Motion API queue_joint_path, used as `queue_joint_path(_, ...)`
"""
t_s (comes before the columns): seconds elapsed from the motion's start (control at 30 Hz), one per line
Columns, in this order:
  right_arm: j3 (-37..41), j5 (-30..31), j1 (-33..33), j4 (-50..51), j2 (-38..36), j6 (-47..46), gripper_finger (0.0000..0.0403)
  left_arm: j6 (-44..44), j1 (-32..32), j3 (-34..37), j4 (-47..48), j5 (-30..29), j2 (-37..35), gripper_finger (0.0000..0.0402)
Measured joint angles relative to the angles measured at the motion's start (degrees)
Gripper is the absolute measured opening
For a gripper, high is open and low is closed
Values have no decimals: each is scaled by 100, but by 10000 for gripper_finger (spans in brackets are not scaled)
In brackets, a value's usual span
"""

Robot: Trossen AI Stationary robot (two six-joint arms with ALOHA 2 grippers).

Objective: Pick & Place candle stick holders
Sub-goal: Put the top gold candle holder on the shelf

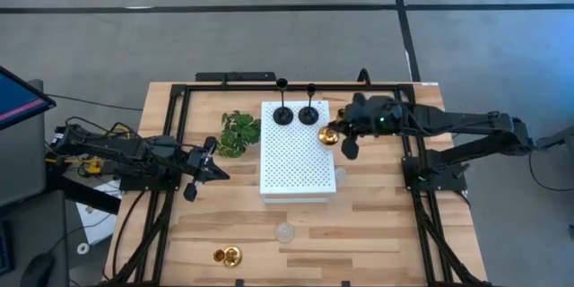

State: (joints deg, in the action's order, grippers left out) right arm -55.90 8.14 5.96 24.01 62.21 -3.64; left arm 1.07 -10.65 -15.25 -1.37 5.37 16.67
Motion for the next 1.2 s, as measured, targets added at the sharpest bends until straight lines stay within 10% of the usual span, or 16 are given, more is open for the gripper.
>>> queue_joint_path(1.2,-769,-1010,307,-371,1574,664,1,-1,2,0,-50,2,337,7)
